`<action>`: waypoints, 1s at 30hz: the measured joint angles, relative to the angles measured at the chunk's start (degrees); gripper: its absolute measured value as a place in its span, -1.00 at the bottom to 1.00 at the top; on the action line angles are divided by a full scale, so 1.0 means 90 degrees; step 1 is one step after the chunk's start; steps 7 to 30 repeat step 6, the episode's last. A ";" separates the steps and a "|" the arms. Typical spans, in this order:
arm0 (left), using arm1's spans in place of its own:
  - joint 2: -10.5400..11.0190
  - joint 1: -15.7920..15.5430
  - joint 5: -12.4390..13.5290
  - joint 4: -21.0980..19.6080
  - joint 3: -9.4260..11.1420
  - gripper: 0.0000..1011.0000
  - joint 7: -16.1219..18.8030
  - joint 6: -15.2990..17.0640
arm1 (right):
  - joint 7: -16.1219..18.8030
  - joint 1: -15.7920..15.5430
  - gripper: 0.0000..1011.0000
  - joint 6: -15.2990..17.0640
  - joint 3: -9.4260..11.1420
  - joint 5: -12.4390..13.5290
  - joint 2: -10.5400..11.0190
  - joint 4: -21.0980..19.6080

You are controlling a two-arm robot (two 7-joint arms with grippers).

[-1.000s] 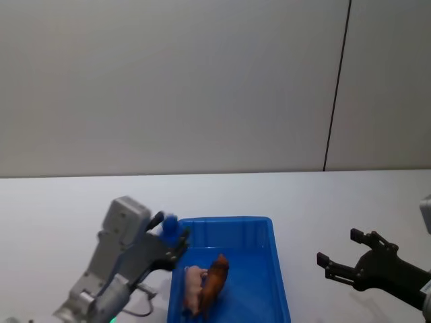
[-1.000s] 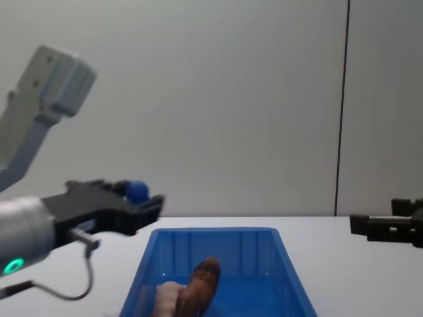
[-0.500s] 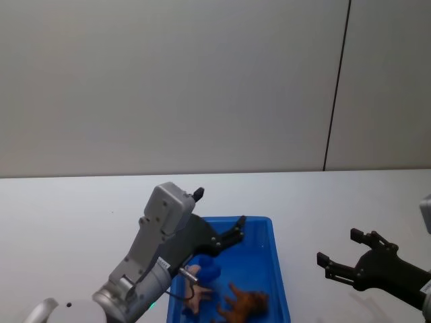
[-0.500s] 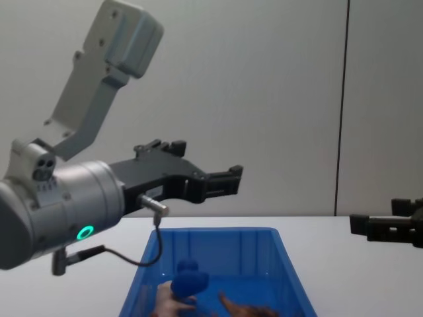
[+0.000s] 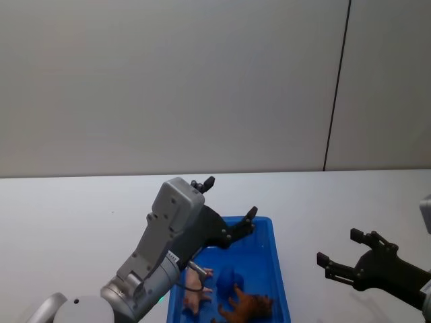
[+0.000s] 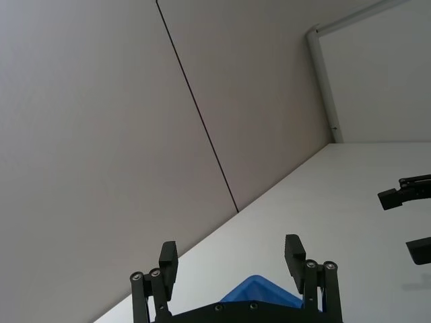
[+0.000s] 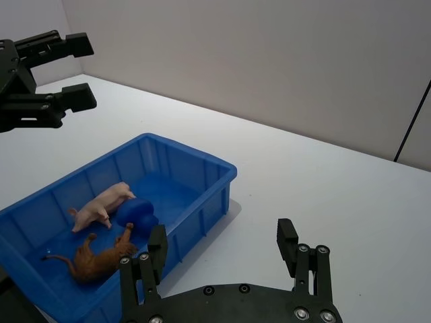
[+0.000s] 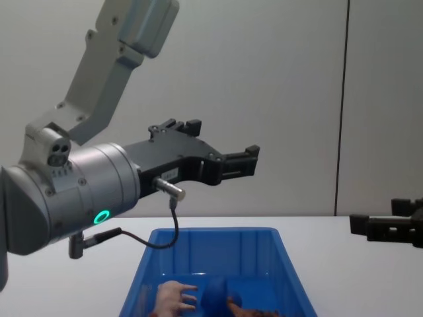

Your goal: Pick up the two dolls from the table and place them into the box.

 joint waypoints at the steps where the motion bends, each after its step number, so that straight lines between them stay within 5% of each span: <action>1: -0.0006 -0.0004 0.0008 -0.0003 0.0002 0.98 0.0001 -0.0015 | 0.0000 0.0000 0.98 0.0000 0.0000 0.0000 0.0000 0.0000; 30: -0.0019 -0.0011 0.0033 -0.0018 0.0006 0.98 0.0004 -0.0048 | 0.0000 0.0000 0.98 0.0000 0.0000 0.0000 0.0000 0.0000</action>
